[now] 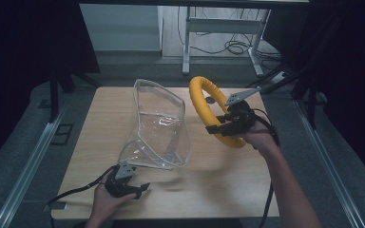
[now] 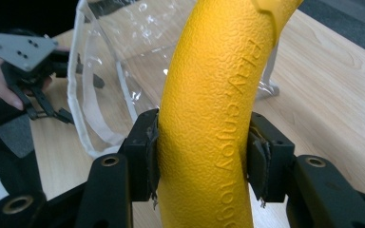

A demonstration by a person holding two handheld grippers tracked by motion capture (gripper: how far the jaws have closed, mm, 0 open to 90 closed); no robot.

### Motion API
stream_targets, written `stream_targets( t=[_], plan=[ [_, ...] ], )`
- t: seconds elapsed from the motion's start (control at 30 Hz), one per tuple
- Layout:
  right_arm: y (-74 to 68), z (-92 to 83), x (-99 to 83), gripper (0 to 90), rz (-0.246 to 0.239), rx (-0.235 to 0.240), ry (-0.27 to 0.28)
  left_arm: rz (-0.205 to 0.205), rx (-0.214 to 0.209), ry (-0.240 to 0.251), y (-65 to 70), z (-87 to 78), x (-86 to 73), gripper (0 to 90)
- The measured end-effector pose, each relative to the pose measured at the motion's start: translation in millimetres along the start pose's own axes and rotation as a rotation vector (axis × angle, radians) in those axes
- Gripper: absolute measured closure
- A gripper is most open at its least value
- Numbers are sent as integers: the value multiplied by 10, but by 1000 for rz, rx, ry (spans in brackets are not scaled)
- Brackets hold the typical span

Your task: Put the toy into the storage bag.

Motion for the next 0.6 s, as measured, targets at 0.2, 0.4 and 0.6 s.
stream_targets(
  t=[0.2,0.4,0.6],
  plan=[
    [-33,-21,84,519,-16,4,42,0,0,-2,2,2,-3,191],
    [-83,-51,169,519,-22,21,89,1,0,-2,1,2,-3,191],
    [-113,-75,230,520,-33,26,116,2,0,-5,2,8,-7,191]
  ],
)
Point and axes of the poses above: each handheld gripper's, and its own axes: z roughly forward along the jaws, x roughly out of its top, y roughly to its right, the point moved 10 cm from there along z, roughly forward along the jaws, and after that the axes turned 7 degrees about x, right-handed, at the moved point
